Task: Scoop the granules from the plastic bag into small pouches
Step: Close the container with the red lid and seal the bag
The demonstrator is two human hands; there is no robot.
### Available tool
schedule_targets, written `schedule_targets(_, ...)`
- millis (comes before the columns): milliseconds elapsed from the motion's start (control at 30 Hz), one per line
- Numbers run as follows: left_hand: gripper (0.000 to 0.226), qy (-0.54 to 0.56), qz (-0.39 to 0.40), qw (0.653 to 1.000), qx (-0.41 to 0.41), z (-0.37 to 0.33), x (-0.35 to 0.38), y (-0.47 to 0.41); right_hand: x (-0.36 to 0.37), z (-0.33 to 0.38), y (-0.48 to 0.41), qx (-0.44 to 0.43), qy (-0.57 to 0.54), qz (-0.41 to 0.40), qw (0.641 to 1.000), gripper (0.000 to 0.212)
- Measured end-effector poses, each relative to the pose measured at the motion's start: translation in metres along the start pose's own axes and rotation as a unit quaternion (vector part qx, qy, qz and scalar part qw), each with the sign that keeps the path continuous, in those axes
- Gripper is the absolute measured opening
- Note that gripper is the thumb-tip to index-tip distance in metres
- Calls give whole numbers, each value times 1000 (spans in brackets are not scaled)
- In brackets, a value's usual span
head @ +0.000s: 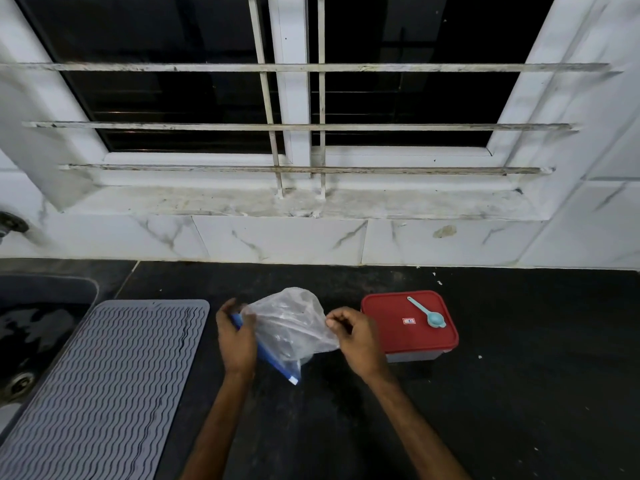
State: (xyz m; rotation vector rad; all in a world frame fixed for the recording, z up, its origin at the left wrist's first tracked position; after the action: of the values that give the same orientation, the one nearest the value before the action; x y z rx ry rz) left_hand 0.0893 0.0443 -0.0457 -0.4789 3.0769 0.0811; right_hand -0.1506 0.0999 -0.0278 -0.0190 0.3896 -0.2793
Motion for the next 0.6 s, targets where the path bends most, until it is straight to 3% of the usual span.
schedule_targets(67,51,-54,56,992,96,-19,3,2,-5,8,-3,-44,46,-18,998,10)
schedule_targets(133,45,-103,118,964,213,-48,15,10,-7,18,-5,-80,75,-18,994,10)
schedule_targets(200,37,-131,173,940,263,-65,28,16,-5,24,-5,-101,82,-3,992,9)
schedule_targets(367,21,-160,299,924,177,-50,44,8,-9,20,-4,-78,7,-13,997,11)
schedule_targets(600,27,-142,325,913,204,-53,42,13,-17,1,-9,5,-116,-44,992,11)
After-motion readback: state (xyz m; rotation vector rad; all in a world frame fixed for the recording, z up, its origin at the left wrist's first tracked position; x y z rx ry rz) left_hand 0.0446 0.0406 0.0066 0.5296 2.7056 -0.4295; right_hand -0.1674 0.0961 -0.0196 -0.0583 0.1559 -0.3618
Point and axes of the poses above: each hand's wrist, its own y-axis away from the middle knuckle, its own x-axis out of the palm, z = x × y, the point moved 7 cm from there along -y, towards the middle knuckle, and after that the axes turned 3 degrees about x, right-handed, at the moved point
